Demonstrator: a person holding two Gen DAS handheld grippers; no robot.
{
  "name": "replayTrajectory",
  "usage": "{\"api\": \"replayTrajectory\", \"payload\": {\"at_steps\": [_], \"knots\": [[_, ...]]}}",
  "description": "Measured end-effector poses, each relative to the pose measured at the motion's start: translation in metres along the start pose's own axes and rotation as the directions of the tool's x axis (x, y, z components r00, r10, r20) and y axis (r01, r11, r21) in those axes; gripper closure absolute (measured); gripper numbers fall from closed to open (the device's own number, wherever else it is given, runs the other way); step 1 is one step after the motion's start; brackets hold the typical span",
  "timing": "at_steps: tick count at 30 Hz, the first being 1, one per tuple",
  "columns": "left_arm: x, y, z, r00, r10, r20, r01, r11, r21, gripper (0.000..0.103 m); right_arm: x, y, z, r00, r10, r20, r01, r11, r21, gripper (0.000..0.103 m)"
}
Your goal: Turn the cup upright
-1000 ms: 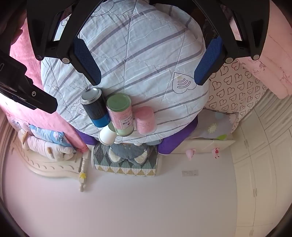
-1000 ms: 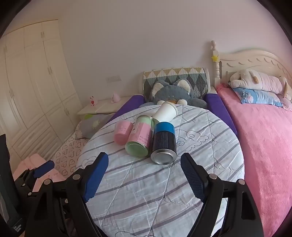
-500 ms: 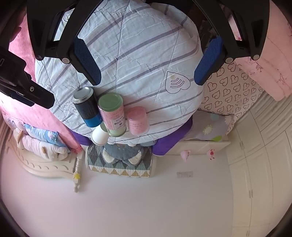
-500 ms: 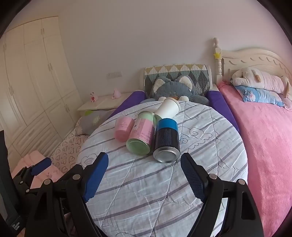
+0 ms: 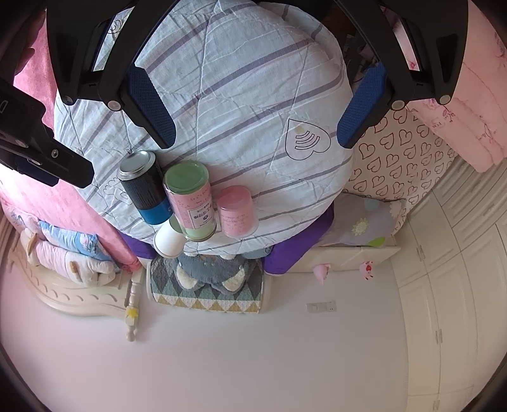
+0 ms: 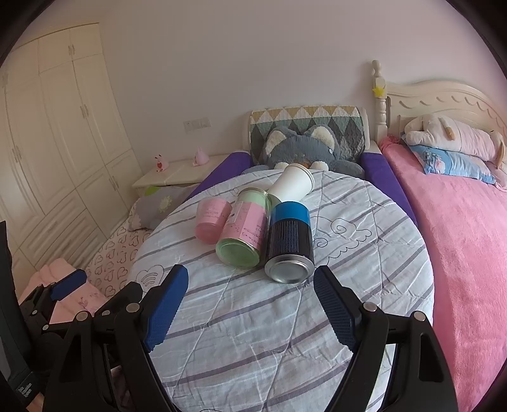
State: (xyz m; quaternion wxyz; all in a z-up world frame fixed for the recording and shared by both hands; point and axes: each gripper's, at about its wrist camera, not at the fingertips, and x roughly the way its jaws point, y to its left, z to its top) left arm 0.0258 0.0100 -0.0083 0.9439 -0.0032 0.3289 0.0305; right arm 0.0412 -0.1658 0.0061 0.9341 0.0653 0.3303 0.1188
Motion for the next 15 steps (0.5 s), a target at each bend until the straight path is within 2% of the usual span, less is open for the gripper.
{"api": "replayTrajectory", "payload": {"at_steps": [15], "knots": [[0.025, -0.016, 0.034, 1.0, -0.013, -0.01, 0.013, 0.998, 0.064, 0.0, 0.027, -0.011, 0.024, 0.999, 0.013, -0.036, -0.011, 0.999, 0.046, 0.02]]}}
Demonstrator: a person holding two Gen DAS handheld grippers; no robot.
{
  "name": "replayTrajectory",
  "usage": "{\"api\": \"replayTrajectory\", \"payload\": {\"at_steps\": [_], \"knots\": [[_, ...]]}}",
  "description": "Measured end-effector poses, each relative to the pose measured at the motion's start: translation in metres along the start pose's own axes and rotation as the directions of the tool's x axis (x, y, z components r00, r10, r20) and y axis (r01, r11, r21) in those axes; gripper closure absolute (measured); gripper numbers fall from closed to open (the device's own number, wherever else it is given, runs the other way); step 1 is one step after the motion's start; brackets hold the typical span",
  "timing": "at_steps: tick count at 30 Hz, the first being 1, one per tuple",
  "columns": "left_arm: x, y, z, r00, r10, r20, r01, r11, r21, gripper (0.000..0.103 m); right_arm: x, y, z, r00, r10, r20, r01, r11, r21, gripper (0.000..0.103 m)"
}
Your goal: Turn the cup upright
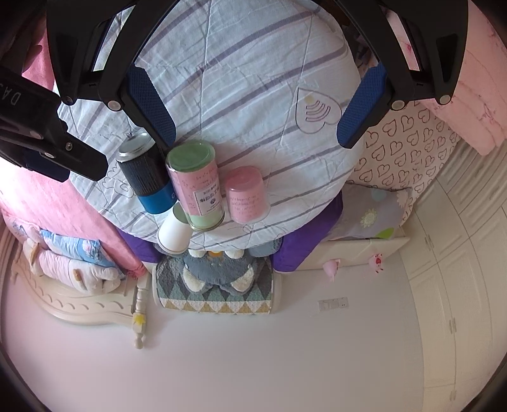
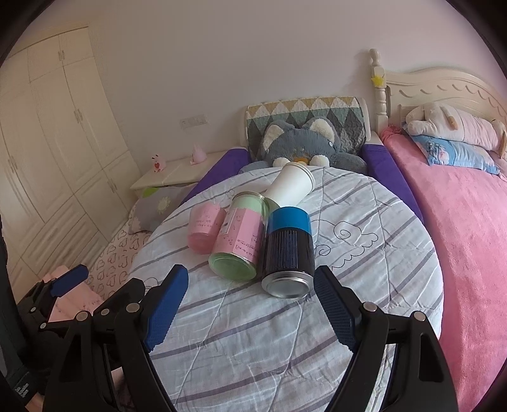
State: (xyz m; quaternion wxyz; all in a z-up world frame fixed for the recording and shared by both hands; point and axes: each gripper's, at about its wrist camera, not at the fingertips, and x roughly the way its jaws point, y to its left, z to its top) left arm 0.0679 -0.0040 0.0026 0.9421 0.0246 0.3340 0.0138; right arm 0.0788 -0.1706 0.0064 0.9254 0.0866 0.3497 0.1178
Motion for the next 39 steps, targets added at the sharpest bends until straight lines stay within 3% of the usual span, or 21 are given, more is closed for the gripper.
{"api": "replayTrajectory", "payload": {"at_steps": [11, 24, 39], "knots": [[0.025, -0.006, 0.023, 1.0, 0.02, -0.01, -0.02, 1.0, 0.012, 0.0, 0.027, -0.018, 0.023, 1.0, -0.002, -0.008, 0.003, 0.999, 0.053, 0.02], [0.018, -0.004, 0.027, 0.996, 0.084, 0.04, -0.084, 0.996, 0.005, 0.0, 0.035, -0.018, 0.029, 1.0, 0.029, -0.006, -0.029, 0.999, 0.037, 0.02], [0.022, -0.021, 0.037, 0.995, 0.089, 0.044, -0.091, 0.995, 0.043, 0.0, 0.037, -0.027, 0.035, 0.999, 0.041, 0.0, -0.041, 0.998, 0.055, 0.02]]}}
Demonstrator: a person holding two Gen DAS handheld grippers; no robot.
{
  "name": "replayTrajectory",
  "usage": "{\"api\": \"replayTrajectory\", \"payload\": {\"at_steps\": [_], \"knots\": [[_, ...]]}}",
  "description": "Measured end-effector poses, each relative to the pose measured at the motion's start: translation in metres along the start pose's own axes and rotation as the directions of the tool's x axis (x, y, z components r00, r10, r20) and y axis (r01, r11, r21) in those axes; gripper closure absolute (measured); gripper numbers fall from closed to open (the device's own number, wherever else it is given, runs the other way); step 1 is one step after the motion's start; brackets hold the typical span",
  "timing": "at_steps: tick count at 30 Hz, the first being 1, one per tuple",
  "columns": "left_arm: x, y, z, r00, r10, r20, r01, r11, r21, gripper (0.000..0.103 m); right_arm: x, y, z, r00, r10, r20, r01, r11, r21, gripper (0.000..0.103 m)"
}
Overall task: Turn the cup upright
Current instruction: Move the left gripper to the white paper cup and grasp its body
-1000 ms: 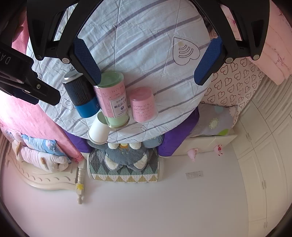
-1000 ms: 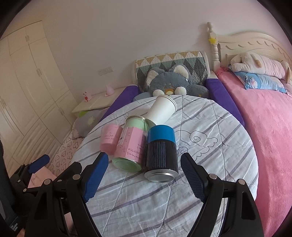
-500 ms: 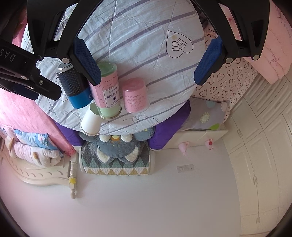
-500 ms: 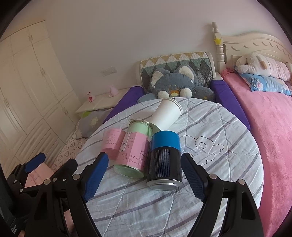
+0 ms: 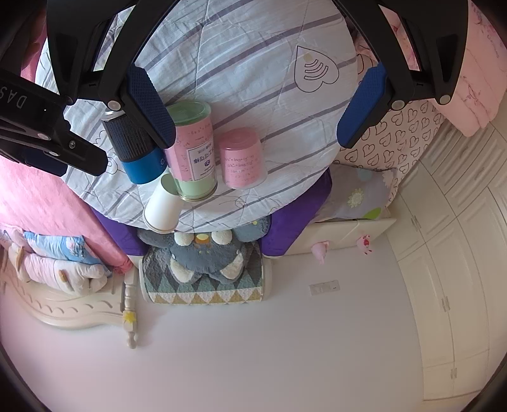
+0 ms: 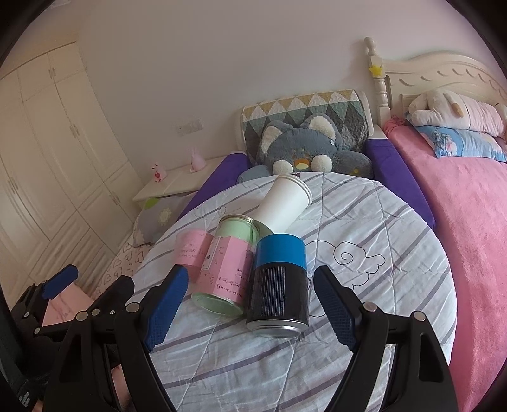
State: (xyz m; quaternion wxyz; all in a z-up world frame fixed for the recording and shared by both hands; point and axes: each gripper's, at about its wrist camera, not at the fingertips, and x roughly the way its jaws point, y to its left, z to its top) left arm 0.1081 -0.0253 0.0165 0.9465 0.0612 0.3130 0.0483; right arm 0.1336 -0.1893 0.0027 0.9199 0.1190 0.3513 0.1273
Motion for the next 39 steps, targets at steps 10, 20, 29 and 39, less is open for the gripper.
{"api": "replayTrajectory", "payload": {"at_steps": [10, 20, 29, 39], "knots": [[0.013, -0.02, 0.01, 0.999, -0.023, -0.029, 0.025, 0.999, 0.039, 0.0, 0.007, -0.021, 0.007, 1.0, 0.011, 0.0, -0.011, 0.999, 0.04, 0.02], [0.038, -0.052, 0.039, 0.998, -0.041, -0.054, 0.047, 0.993, 0.105, 0.0, 0.016, -0.055, 0.022, 1.0, 0.001, 0.027, -0.003, 0.996, 0.085, 0.02], [0.099, -0.097, 0.074, 0.994, -0.002, -0.11, 0.028, 0.972, 0.233, 0.0, 0.043, -0.098, 0.044, 0.999, -0.028, 0.035, 0.023, 0.989, 0.147, 0.02], [0.168, -0.146, 0.077, 0.974, 0.031, -0.226, 0.052, 0.934, 0.353, 0.0, 0.087, -0.147, 0.059, 0.998, -0.055, -0.006, 0.055, 0.975, 0.217, 0.02]]}}
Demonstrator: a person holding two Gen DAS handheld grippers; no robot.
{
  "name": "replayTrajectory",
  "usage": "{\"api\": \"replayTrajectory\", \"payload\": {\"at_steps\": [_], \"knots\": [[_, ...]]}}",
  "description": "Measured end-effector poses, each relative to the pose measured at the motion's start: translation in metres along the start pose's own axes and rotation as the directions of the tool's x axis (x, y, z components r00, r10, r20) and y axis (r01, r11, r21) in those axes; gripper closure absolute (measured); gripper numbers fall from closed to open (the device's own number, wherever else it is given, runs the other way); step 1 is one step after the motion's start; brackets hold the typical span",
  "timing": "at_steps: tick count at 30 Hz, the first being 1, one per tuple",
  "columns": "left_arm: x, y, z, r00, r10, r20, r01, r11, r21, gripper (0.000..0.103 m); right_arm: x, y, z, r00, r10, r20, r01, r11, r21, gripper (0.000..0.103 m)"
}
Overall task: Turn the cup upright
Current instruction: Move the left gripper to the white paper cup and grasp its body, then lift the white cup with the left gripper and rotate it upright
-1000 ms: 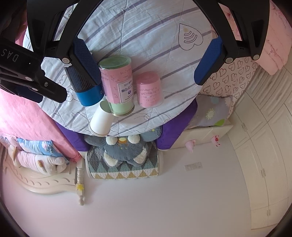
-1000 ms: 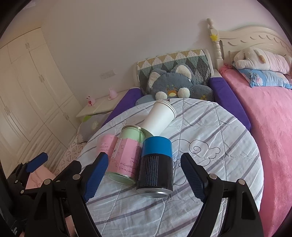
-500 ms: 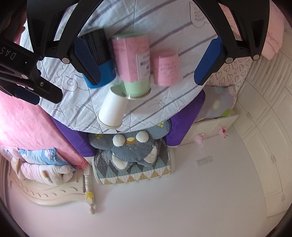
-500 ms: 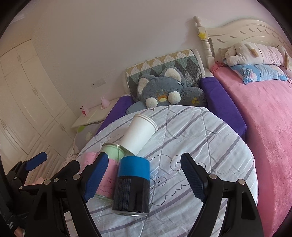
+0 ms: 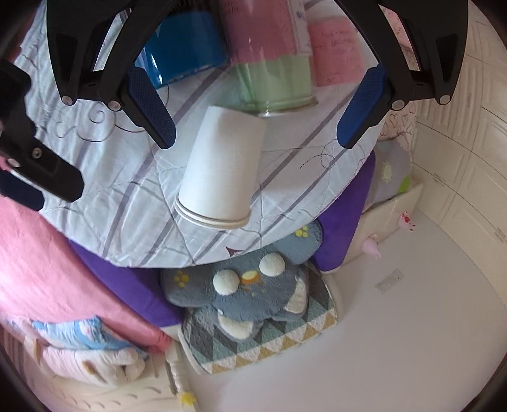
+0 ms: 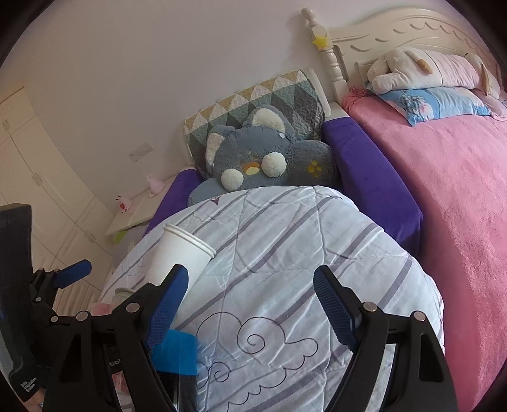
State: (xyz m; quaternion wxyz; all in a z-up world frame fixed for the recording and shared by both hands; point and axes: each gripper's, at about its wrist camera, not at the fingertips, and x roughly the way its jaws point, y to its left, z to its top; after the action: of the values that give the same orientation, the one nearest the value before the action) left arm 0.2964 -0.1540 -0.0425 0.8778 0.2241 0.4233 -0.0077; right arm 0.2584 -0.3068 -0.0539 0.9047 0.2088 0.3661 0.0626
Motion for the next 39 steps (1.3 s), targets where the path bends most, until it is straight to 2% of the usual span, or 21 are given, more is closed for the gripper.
{"api": "replayTrajectory", "payload": {"at_steps": [2, 5, 12, 14, 16, 17, 24, 33, 39], "knots": [[0.01, -0.005, 0.002, 1.0, 0.021, -0.011, -0.021, 1.0, 0.018, 0.0, 0.007, -0.004, 0.002, 1.0, 0.006, -0.005, -0.006, 1.0, 0.005, 0.02], [0.027, -0.005, 0.006, 0.998, -0.012, -0.056, 0.012, 1.0, 0.003, 0.0, 0.015, -0.007, 0.003, 1.0, 0.011, -0.012, -0.011, 1.0, -0.001, 0.02], [0.058, -0.014, 0.017, 0.988, -0.035, -0.15, 0.04, 0.999, 0.032, 0.002, 0.027, -0.012, 0.004, 0.999, 0.03, -0.01, -0.03, 1.0, 0.007, 0.02], [0.061, -0.016, 0.018, 0.986, -0.047, -0.161, 0.054, 0.998, 0.037, 0.014, 0.03, -0.013, 0.004, 0.999, 0.031, -0.014, -0.031, 1.0, 0.002, 0.02], [0.064, -0.018, 0.018, 0.984, -0.055, -0.171, 0.063, 0.997, 0.041, 0.038, 0.032, -0.013, 0.003, 0.999, 0.033, -0.018, -0.033, 0.999, 0.0, 0.02], [0.064, -0.018, 0.017, 0.983, -0.064, -0.17, 0.071, 0.997, 0.036, 0.038, 0.033, -0.014, 0.003, 0.999, 0.035, -0.024, -0.035, 0.999, 0.0, 0.02], [0.039, -0.01, 0.017, 0.996, -0.077, -0.036, 0.076, 0.997, -0.016, 0.039, 0.034, -0.019, 0.001, 0.999, 0.031, -0.029, -0.031, 0.999, 0.014, 0.02], [-0.005, 0.008, 0.014, 0.992, -0.123, 0.039, 0.125, 0.991, -0.057, 0.039, 0.014, -0.006, 0.004, 0.999, 0.043, 0.011, -0.043, 0.999, 0.001, 0.02], [-0.045, 0.026, -0.005, 0.987, -0.142, 0.07, 0.147, 0.987, -0.071, 0.038, -0.019, 0.016, 0.0, 0.996, 0.074, 0.045, -0.073, 0.997, -0.02, 0.02]]}}
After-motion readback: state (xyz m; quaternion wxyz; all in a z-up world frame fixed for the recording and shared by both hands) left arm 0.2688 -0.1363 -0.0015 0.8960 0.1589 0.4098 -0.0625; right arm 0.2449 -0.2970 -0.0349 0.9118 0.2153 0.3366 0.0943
